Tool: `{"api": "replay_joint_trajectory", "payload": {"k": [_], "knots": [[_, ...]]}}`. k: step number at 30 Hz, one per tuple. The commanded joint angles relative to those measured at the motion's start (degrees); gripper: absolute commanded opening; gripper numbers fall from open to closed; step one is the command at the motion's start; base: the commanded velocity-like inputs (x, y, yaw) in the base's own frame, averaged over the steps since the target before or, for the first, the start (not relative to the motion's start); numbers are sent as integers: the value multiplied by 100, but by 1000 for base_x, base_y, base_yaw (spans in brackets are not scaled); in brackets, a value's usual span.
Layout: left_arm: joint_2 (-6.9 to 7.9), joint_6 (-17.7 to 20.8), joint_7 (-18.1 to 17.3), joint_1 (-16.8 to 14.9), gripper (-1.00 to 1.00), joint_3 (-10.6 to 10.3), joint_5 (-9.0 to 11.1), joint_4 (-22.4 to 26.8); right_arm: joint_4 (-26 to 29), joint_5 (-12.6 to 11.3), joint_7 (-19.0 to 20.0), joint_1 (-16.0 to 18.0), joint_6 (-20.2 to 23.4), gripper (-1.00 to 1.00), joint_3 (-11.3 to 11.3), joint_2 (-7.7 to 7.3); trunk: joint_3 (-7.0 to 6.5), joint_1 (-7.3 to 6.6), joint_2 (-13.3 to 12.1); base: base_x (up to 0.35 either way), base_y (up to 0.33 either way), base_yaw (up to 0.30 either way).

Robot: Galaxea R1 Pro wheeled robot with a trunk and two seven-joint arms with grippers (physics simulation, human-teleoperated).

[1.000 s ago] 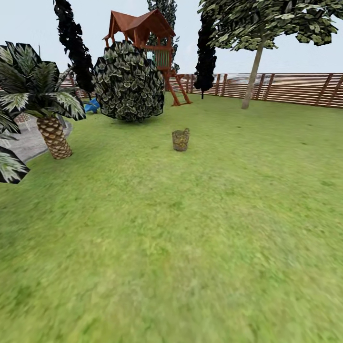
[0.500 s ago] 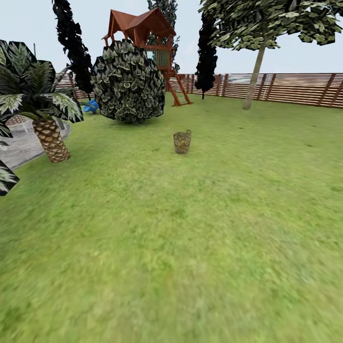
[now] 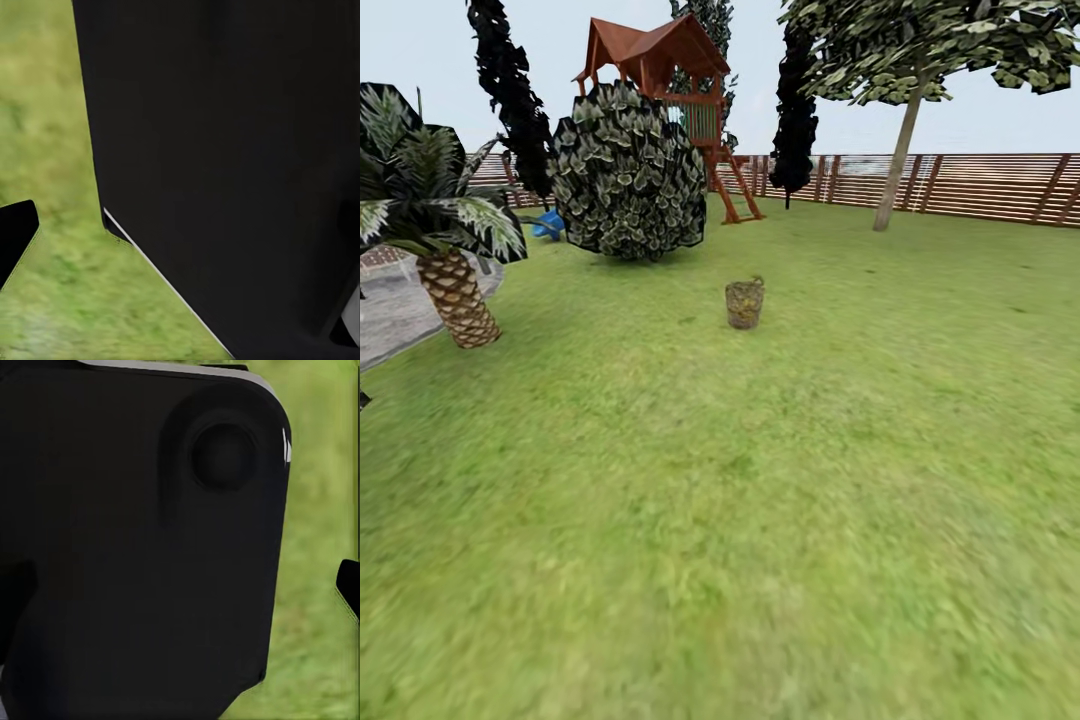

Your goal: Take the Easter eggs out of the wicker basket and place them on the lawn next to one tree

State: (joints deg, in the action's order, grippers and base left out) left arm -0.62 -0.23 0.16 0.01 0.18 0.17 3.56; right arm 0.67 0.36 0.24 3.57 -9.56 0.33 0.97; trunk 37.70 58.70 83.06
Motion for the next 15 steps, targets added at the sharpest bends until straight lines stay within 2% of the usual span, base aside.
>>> {"api": "replay_joint_trajectory", "payload": {"k": [1, 15], "knots": [[-2, -3, 2, 0, 100, 1, 1, 5, -5, 2, 2, 3, -19, 100, 2, 0, 4, 3, 2, 340, 0, 0], [-2, 3, 2, 1, 100, 0, -9, 5, -5, -1, 2, 3, -19, 100, -1, 0, 4, 3, 2, 340, 0, 0]]}}
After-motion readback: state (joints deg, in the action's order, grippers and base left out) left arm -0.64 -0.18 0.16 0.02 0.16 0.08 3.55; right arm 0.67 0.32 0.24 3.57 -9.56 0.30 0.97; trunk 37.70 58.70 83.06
